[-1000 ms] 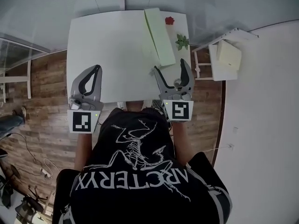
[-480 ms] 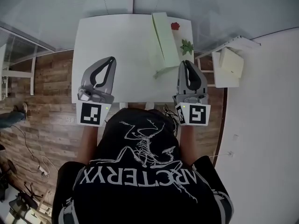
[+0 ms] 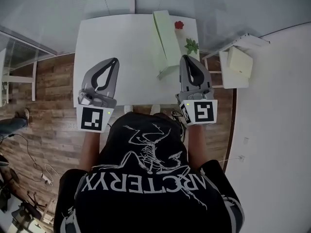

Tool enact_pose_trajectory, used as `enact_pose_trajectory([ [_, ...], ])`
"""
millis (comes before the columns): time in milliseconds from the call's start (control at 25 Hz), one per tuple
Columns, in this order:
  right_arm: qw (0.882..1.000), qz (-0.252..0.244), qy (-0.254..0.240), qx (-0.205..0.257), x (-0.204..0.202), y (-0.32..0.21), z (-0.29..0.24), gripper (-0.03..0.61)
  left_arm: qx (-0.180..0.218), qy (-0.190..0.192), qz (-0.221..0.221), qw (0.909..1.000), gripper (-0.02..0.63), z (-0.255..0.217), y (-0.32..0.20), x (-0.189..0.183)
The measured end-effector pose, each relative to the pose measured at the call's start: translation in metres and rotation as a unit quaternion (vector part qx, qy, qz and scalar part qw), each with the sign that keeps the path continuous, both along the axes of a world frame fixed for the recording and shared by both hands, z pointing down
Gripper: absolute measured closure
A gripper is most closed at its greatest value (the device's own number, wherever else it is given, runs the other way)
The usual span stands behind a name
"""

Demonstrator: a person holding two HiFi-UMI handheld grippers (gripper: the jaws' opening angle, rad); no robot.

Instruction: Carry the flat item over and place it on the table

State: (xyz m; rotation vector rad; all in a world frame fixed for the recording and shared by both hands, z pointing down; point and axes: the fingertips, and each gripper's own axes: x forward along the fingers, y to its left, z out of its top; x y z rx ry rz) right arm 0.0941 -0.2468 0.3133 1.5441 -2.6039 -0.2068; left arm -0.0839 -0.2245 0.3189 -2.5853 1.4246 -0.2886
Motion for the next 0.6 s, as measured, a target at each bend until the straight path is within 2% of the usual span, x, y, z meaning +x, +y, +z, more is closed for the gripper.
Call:
enact_pose_trajectory([
  [600,1.000,-0.006,0.003,0.009,-0.0087,0.0109,-0.0041,0.568,0.000,0.003,-0.007,1.0000,0.604,-0.0009,0.0028,-0.0027],
])
